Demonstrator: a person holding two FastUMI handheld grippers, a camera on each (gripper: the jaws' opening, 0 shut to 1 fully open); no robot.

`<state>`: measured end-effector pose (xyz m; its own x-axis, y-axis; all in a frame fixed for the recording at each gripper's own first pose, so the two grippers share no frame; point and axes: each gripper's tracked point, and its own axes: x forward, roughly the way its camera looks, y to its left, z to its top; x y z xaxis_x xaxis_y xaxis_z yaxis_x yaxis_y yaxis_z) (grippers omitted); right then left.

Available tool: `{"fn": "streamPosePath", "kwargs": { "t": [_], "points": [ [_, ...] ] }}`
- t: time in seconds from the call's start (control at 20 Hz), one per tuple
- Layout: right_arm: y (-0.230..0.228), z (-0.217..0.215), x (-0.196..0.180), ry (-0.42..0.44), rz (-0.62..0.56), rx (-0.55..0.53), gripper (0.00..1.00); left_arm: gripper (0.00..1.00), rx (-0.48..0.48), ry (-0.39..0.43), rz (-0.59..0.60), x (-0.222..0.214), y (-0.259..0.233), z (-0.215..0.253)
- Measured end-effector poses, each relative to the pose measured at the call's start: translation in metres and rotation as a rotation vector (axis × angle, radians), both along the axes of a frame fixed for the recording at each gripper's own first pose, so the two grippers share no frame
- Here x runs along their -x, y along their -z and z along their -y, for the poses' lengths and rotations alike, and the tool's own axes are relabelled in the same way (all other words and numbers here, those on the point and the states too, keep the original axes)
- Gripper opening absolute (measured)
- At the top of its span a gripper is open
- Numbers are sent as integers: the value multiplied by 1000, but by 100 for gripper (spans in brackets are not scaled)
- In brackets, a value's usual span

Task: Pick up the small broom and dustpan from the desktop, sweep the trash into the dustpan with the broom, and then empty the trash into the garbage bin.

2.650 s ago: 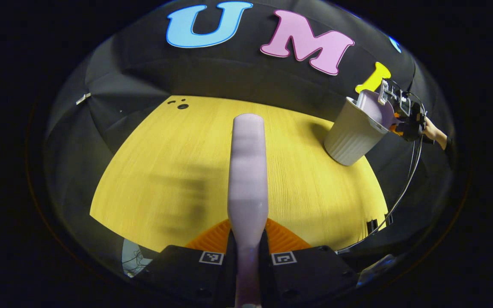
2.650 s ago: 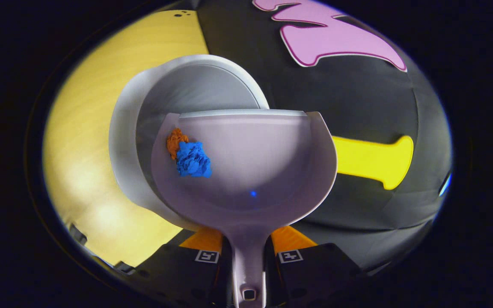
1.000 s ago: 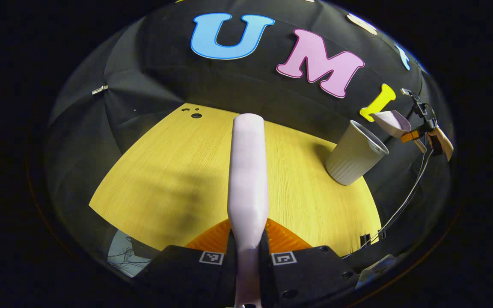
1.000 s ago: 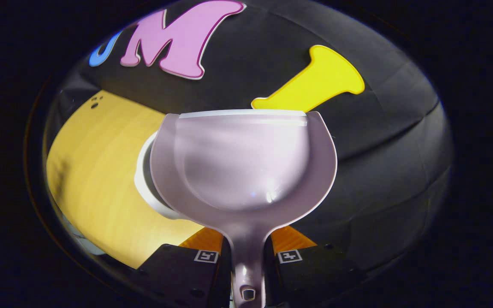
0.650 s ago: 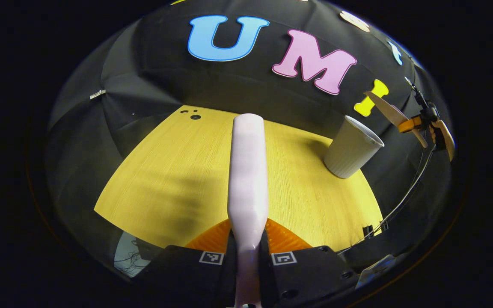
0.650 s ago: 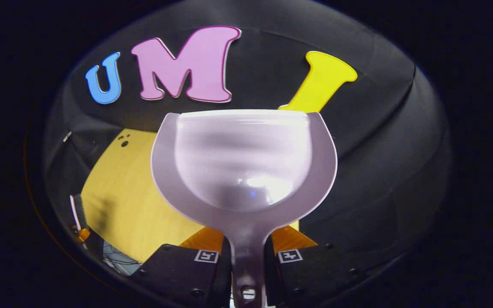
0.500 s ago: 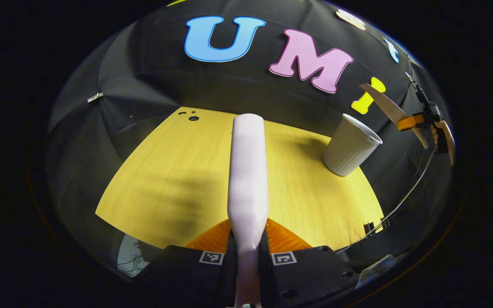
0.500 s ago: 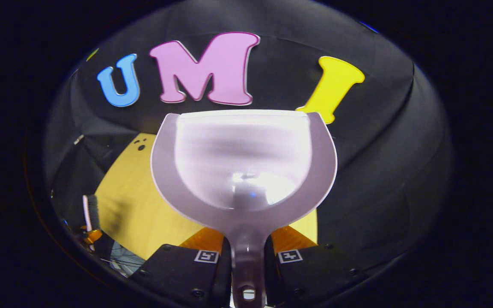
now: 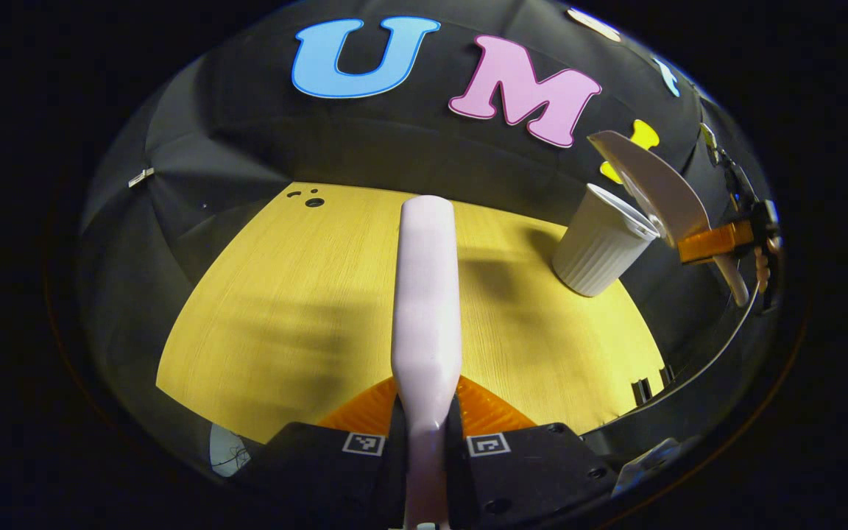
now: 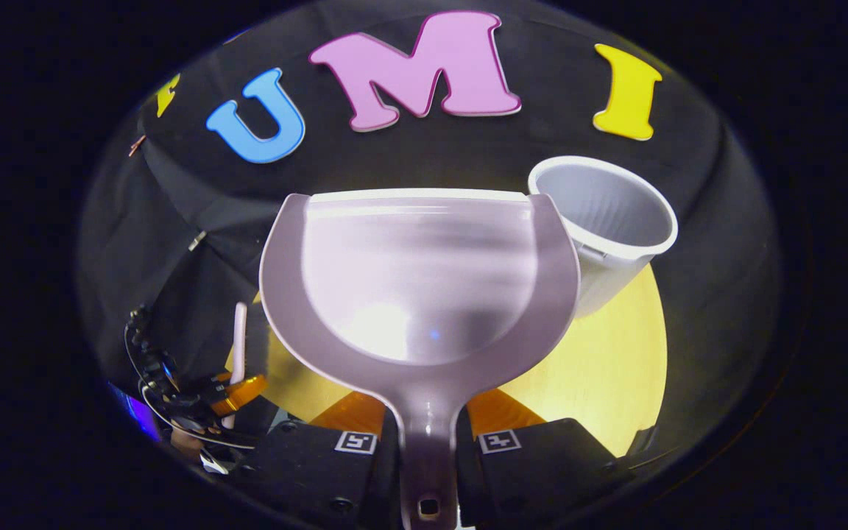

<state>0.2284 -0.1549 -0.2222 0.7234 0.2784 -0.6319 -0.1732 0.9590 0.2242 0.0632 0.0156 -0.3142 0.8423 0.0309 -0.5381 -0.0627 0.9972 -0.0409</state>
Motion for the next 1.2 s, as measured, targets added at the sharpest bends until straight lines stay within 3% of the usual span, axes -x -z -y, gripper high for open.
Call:
{"fn": "streamPosePath", "kwargs": {
  "t": [0.05,0.2,0.3,0.35,0.8,0.95,1.2],
  "points": [
    [11,-10,-2,-9,-17,17,31,26,4,3,-5,-6,4,1],
    [54,-34,4,-49,-100,23,35,26,-4,-1,-59,-23,25,-2],
    [94,-42,7,-76,-140,83,31,26,-4,-17,-117,-34,44,-4],
    [110,-43,6,-82,-147,125,35,26,-4,-27,-147,-39,55,-6],
    [222,-35,-1,31,-274,124,35,26,-126,-36,-369,-65,130,-9],
    [249,-27,0,65,-308,139,35,27,-147,-41,-387,-76,141,-7],
    [265,-28,-1,50,-306,199,36,28,-196,-57,-401,-87,155,-5]
  ]
}}
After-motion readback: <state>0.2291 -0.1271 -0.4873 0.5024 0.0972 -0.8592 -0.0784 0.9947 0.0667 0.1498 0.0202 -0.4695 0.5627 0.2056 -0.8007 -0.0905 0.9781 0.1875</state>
